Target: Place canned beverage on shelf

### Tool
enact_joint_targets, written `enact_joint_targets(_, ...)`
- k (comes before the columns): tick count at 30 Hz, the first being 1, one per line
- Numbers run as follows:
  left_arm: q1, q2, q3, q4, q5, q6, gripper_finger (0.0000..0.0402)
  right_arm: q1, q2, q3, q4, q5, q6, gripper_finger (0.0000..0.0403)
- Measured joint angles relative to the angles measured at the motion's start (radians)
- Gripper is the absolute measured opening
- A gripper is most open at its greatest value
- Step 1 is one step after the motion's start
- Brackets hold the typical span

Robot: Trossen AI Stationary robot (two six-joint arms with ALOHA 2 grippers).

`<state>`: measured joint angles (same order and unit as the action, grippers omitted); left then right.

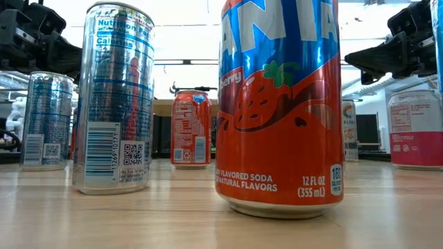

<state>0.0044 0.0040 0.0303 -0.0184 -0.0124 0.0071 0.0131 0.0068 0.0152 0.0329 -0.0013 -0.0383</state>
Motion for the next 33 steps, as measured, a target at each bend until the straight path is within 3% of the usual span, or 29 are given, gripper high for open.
enact_joint_targets(33, 0.000, 0.000, 0.000, 0.011, 0.000, -0.001, 0.0000, 0.000, 0.000, 0.000, 0.000, 0.000, 0.000, 0.0000)
